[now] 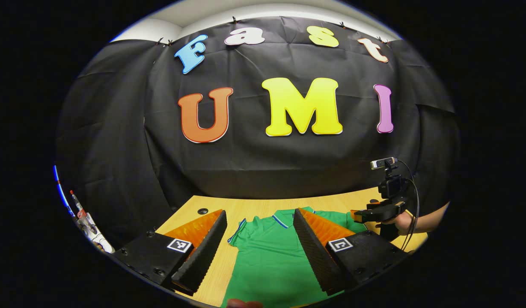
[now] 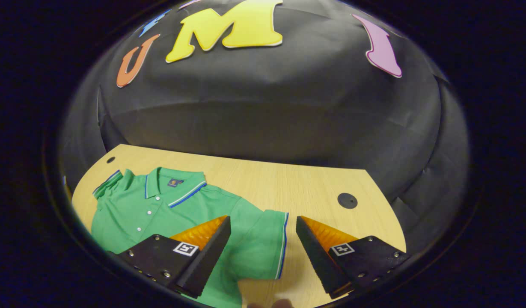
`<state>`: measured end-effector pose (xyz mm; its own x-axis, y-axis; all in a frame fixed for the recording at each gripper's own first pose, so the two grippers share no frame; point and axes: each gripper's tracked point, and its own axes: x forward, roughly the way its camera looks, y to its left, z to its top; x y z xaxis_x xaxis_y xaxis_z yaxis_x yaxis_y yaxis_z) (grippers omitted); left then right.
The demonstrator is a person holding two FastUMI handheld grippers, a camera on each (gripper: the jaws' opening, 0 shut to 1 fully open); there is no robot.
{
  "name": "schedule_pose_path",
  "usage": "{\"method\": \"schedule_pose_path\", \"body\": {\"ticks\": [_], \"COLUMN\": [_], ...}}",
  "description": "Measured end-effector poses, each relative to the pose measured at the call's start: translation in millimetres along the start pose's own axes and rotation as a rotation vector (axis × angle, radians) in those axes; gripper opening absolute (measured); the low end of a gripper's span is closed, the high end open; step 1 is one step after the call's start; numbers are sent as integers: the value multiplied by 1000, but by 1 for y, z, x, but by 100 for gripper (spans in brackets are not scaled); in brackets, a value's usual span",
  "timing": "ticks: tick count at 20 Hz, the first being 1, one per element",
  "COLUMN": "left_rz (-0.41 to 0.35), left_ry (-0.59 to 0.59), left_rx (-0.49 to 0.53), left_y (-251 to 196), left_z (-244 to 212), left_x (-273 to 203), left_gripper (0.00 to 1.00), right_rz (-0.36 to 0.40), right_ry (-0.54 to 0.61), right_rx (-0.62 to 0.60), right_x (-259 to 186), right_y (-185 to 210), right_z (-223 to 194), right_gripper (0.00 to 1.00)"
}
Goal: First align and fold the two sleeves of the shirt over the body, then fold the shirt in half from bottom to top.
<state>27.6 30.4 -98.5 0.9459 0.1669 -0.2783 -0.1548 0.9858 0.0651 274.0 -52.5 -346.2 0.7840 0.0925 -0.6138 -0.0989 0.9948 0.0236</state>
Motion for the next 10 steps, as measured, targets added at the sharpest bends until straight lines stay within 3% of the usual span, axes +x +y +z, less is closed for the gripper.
{"method": "schedule_pose_path", "body": {"ticks": [10], "left_rz": [5], "left_ry": [58], "left_rx": [21], "left_y": [-14], "left_z": [-27], "left_x": [9], "left_gripper": [100], "right_rz": [-17], "right_ry": [105], "right_rx": [45], "right_x": [59], "right_y": [-12], "right_z": [-34], "right_gripper": [93]}}
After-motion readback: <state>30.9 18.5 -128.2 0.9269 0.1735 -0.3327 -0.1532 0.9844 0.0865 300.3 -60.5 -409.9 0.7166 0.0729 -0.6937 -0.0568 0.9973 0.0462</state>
